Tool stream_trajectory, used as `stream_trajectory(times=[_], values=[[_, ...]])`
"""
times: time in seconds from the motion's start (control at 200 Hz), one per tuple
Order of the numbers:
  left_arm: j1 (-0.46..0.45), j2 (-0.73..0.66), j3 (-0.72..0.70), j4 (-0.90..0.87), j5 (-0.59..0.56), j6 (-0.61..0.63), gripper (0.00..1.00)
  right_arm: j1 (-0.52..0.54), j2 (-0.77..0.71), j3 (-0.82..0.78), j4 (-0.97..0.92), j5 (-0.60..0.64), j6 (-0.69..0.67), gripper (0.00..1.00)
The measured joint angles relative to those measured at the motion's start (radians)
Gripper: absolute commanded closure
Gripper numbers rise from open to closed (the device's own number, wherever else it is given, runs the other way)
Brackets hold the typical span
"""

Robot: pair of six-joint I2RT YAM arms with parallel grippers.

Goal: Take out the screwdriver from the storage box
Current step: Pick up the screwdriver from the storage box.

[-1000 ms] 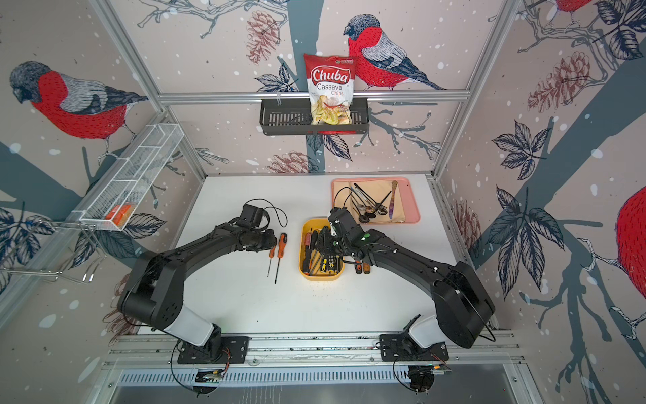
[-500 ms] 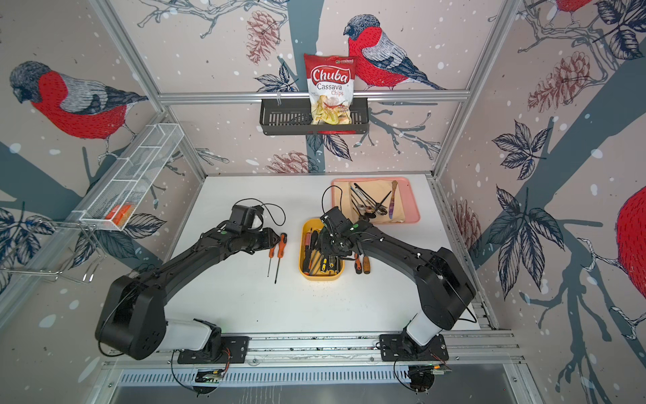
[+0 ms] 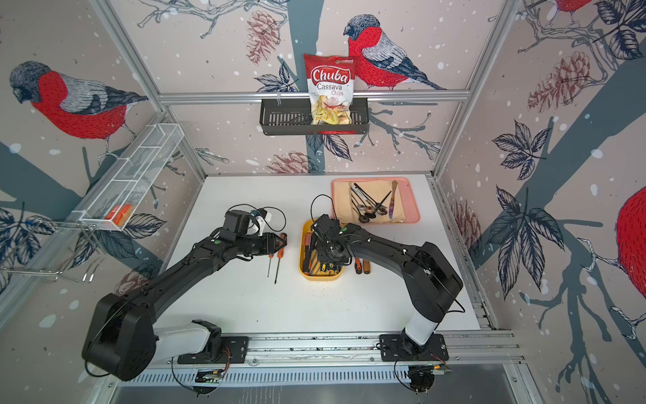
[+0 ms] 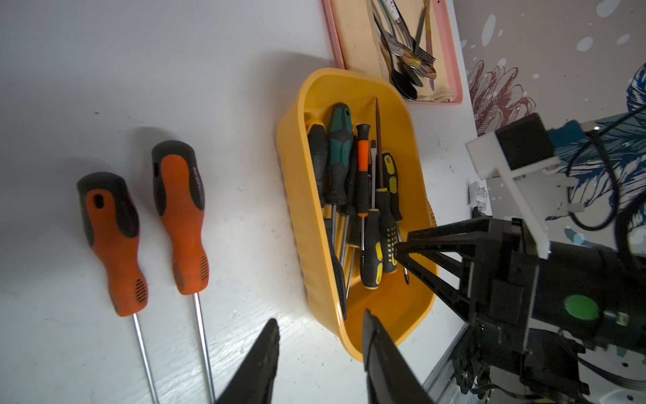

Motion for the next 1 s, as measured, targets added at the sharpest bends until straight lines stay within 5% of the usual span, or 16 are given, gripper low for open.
stream_trajectory(times=[0.826, 1.001], values=[[-0.014, -0.001, -0.015, 0.032, 0.073, 0.024, 0.57, -0.034, 0.048, -0.058, 0.084, -0.008, 0.024, 0.57], [-0.020, 0.006, -0.016, 0.036, 0.072, 0.022, 0.58, -0.043, 0.044, -0.081, 0.135, -0.032, 0.024, 0.65]])
